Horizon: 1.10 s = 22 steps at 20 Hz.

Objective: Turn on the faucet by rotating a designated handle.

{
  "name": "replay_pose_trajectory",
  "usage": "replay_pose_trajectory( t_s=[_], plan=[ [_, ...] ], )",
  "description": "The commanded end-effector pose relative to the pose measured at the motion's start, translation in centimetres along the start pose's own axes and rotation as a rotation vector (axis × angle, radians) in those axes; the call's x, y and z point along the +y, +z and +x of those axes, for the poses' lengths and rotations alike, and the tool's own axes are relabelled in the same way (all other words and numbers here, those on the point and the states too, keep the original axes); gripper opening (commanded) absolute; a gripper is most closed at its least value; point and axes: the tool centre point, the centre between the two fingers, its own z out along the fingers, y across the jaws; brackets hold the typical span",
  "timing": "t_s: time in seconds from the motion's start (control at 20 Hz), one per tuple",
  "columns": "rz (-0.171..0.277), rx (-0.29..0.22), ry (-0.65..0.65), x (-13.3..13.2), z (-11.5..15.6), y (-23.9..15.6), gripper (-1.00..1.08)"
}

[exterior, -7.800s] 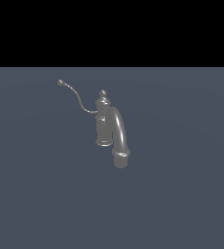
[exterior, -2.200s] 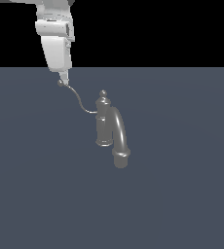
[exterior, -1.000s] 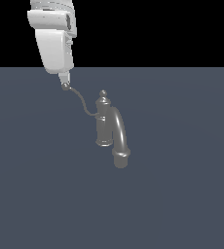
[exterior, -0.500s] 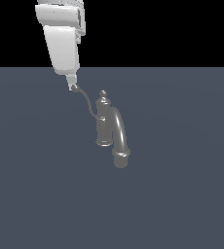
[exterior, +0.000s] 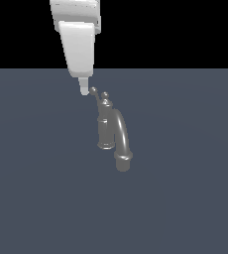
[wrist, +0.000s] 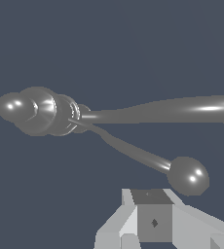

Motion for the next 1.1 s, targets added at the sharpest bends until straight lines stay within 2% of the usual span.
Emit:
replay_pose_trajectory(
  t_s=[0.0, 0.1, 0.15, 1.05],
  plan=[
    [-0.009, 0.0, 0.01, 1.2, 1.3, 0.1, -1.0],
    [-0.009, 0.0, 0.009, 1.5, 1.5, 0.1, -1.0],
    [-0.003, 0.0, -0.002, 1.0, 0.7, 0.0, -1.0],
    [-0.009, 0.0, 0.009, 1.2, 11.2, 0.1, -1.0]
  ],
)
